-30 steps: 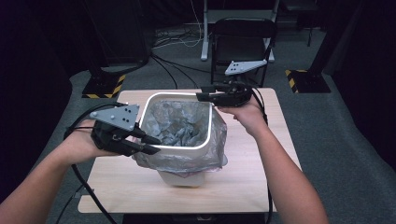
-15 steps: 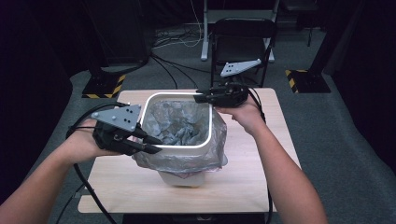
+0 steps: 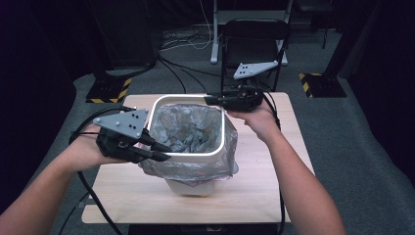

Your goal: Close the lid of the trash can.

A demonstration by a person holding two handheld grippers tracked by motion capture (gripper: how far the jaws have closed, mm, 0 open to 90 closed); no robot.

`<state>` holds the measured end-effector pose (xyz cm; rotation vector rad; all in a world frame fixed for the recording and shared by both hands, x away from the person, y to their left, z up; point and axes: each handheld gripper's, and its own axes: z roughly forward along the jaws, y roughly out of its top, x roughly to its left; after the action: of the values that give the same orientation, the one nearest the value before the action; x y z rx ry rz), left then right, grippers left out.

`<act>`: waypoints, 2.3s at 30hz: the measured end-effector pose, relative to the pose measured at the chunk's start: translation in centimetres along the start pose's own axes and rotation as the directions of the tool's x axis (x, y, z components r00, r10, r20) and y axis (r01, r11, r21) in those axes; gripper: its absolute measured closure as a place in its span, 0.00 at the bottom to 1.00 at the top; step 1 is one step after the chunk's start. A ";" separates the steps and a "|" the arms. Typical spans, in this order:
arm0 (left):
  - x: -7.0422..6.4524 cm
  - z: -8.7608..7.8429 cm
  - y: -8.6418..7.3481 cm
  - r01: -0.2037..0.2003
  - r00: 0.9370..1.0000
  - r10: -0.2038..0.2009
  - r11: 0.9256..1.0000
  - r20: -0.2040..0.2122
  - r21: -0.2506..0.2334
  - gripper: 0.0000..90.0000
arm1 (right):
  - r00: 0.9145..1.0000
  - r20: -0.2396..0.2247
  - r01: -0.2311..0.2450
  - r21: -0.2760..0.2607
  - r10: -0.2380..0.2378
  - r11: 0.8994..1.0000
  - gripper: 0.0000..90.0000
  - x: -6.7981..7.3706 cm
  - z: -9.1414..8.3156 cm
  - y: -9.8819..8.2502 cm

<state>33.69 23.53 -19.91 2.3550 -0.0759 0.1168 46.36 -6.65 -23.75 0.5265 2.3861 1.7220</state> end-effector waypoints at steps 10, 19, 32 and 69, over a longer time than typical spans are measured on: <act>-0.6 0.3 -0.4 -0.004 1.000 0.004 1.000 0.006 0.015 0.90 | 1.000 -0.004 0.006 0.008 -0.006 1.000 0.83 0.6 0.3 -0.2; -0.1 0.5 -1.0 0.013 1.000 -0.013 1.000 0.005 0.000 0.90 | 1.000 -0.001 -0.006 0.017 0.006 1.000 0.83 0.1 1.0 -0.4; 0.1 0.7 -0.2 0.012 1.000 -0.012 0.999 0.012 0.029 0.90 | 1.000 -0.012 -0.029 -0.008 0.029 1.000 0.84 -0.4 0.9 -1.1; 0.2 0.6 -1.4 0.044 0.999 -0.044 0.999 0.032 -0.006 0.90 | 1.000 -0.014 -0.021 -0.010 0.021 1.000 0.84 -0.2 1.6 -1.0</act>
<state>34.10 24.08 -21.26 2.3509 -0.0398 0.0572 46.90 -5.61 -25.26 0.5421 2.3885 1.7516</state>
